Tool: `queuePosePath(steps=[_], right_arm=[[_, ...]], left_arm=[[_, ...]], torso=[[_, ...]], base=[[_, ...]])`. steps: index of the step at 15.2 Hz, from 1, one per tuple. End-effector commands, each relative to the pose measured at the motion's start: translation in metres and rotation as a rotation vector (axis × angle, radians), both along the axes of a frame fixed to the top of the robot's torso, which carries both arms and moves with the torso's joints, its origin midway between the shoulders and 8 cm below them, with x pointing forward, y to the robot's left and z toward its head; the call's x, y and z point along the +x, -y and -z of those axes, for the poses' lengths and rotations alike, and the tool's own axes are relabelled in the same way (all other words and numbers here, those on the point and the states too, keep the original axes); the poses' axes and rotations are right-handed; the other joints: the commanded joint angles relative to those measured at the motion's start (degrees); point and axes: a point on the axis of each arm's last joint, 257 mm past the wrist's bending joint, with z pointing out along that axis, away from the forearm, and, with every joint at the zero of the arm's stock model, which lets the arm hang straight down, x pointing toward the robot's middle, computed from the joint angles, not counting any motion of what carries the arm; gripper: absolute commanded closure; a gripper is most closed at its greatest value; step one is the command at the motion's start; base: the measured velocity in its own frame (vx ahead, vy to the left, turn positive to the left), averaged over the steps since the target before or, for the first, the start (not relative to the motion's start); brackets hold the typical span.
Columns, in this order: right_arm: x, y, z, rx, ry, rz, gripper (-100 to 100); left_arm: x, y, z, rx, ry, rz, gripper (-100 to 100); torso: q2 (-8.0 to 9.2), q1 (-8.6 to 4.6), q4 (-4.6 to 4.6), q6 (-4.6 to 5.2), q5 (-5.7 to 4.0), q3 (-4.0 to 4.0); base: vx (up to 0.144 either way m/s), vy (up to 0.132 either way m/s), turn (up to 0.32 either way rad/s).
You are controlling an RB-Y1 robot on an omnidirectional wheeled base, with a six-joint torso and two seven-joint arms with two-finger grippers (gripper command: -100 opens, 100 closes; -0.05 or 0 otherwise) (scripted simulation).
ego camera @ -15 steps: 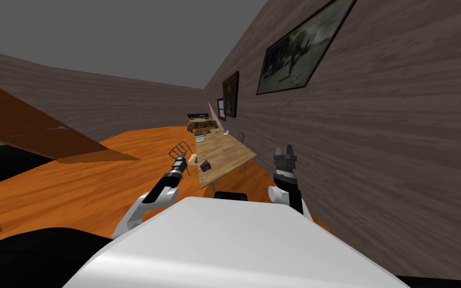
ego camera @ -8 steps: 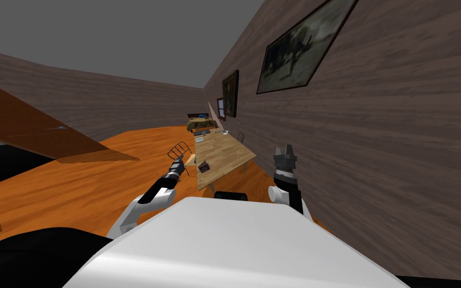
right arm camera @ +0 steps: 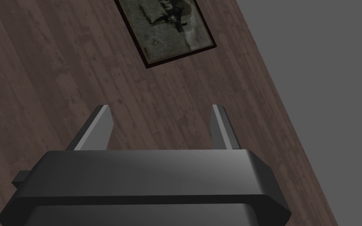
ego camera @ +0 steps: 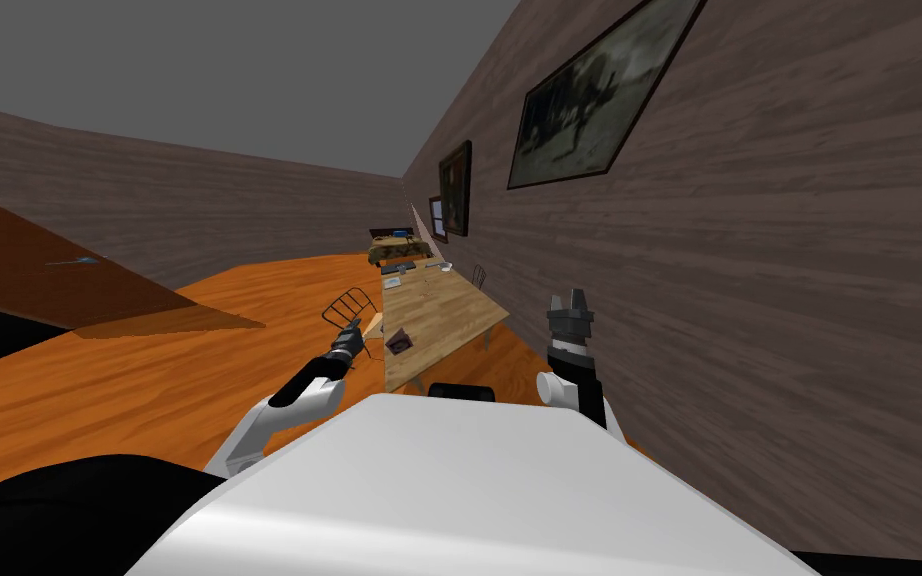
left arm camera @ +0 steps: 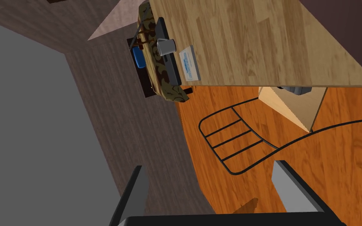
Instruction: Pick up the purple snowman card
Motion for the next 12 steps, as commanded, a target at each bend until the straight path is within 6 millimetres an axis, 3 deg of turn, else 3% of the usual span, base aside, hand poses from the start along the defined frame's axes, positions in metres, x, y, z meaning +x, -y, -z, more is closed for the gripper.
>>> queuePosePath(steps=[1, 12], right_arm=[[0.000, 0.000, 0.000, 0.000, 0.000, 0.000, 0], [0.000, 0.000, 0.000, 0.000, 0.000, 0.000, 0]], left_arm=[[-0.012, -0.009, 0.010, -0.033, -0.038, -0.036, -100], [-0.058, -0.033, 0.056, -0.166, -0.194, -0.168, -100]], torso=[[0.00, 0.00, 0.00, 0.00, 0.00, 0.00], [0.00, -0.03, 0.00, 0.00, 0.00, 0.00]], base=[[0.063, -0.030, -0.026], [0.072, -0.036, -0.026]])
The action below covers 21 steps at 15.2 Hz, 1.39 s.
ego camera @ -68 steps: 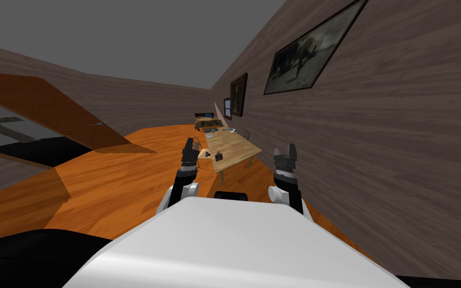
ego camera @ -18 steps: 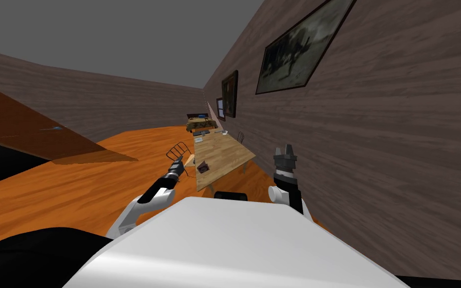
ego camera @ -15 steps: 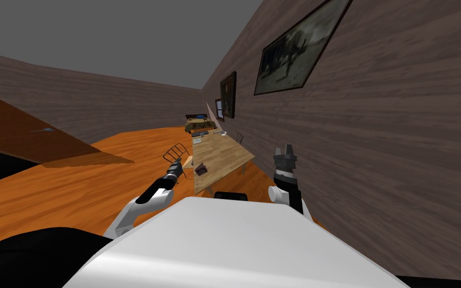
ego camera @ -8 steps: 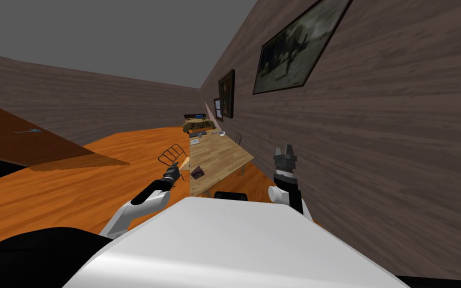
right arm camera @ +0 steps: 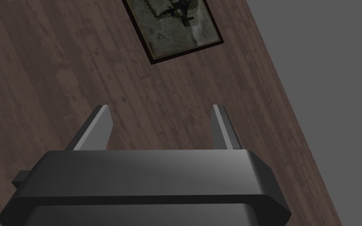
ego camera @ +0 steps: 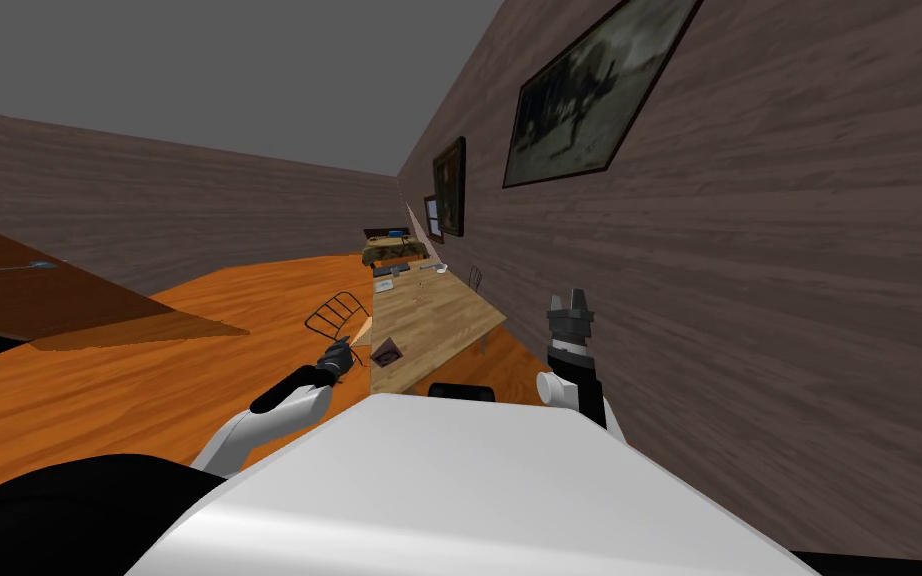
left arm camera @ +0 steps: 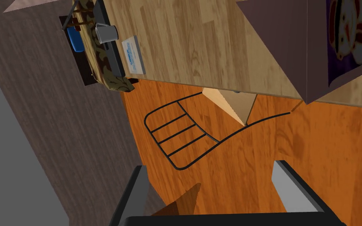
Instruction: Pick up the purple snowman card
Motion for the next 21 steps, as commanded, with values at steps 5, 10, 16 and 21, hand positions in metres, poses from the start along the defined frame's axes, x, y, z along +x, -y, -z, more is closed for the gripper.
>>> queuePosePath(steps=[5, 10, 16, 21], right_arm=[[0.000, 0.000, 0.000, 0.000, 0.000, 0.000, 0], [0.000, 0.000, 0.000, 0.000, 0.000, 0.000, 0], [0.000, 0.000, 0.000, 0.000, 0.000, 0.000, 0], [0.000, 0.000, 0.000, 0.000, 0.000, 0.000, 0]], left_arm=[[-0.035, -0.007, 0.028, -0.102, -0.090, -0.095, -100], [-0.056, -0.007, 0.044, -0.168, -0.138, -0.150, -100], [-0.092, 0.008, 0.074, -0.310, -0.200, -0.254, -100], [-0.090, 0.012, 0.087, -0.333, -0.199, -0.266, -100]], torso=[[-0.02, -0.04, 0.00, 0.00, -0.01, -0.01], [-0.04, -0.03, -0.01, 0.00, 0.00, -0.02], [-0.08, 0.00, -0.01, 0.00, 0.01, -0.04], [0.10, 0.09, 0.02, 0.00, 0.02, 0.05]], base=[[0.072, -0.035, -0.029], [0.080, -0.032, -0.027], [0.085, -0.025, -0.033], [0.050, -0.005, -0.007]])
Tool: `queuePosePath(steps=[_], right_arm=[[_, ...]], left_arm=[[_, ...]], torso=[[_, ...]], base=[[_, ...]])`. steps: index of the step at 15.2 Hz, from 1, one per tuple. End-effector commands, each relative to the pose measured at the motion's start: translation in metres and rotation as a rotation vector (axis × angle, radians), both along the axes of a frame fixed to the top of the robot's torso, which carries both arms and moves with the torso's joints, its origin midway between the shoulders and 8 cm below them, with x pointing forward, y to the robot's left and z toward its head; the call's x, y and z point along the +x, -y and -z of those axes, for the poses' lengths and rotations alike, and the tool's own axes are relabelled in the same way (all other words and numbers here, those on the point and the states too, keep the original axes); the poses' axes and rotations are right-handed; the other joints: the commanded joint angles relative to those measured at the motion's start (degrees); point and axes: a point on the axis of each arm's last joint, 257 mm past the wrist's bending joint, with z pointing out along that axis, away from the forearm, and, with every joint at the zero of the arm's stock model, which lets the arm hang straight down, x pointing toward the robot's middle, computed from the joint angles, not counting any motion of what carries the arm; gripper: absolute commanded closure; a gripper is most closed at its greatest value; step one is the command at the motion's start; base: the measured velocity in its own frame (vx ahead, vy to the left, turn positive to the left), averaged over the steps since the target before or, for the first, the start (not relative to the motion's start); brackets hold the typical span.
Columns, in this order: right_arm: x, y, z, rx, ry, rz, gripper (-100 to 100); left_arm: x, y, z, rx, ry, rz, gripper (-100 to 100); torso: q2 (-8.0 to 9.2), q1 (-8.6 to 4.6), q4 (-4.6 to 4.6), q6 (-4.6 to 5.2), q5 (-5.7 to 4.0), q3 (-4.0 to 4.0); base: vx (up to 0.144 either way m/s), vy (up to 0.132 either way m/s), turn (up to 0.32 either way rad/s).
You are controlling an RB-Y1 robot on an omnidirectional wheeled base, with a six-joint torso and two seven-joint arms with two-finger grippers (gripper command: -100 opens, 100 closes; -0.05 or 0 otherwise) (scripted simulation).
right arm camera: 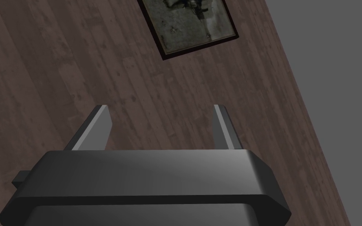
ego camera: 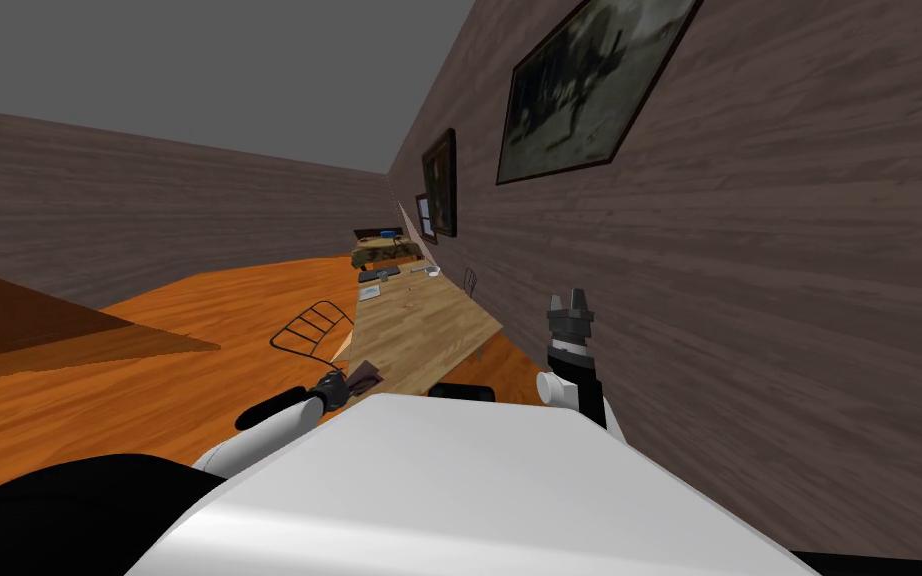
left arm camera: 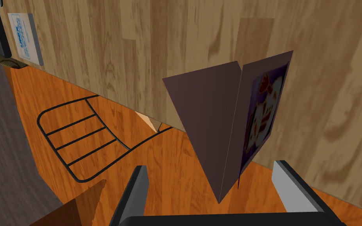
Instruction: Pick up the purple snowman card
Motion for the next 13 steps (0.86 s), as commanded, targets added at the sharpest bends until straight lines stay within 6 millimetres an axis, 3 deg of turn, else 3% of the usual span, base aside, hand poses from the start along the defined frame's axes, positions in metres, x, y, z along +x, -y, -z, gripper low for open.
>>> queuePosePath(steps=[1, 4, 5, 13], right_arm=[[0.000, 0.000, 0.000, 0.000, 0.000, 0.000, 0], [0.000, 0.000, 0.000, 0.000, 0.000, 0.000, 0], [0.000, 0.000, 0.000, 0.000, 0.000, 0.000, 0], [0.000, 0.000, 0.000, 0.000, 0.000, 0.000, 0]], left_arm=[[0.003, -0.001, 0.006, 0.001, 0.004, 0.001, -100], [0.005, -0.001, 0.010, -0.001, 0.004, 0.001, -100], [0.006, -0.002, 0.010, 0.000, 0.006, 0.001, 100], [0.001, 0.000, -0.001, 0.003, 0.004, 0.000, 100]], torso=[[0.00, 0.00, 0.00, 0.00, 0.00, 0.00], [0.11, 0.10, 0.03, 0.00, 0.03, 0.07], [0.12, 0.08, 0.03, 0.00, 0.02, 0.08], [0.18, -0.21, 0.04, 0.00, -0.08, 0.11]], base=[[0.000, 0.023, 0.003], [-0.001, 0.029, 0.003], [0.001, 0.008, -0.002], [-0.003, -0.012, -0.004]])
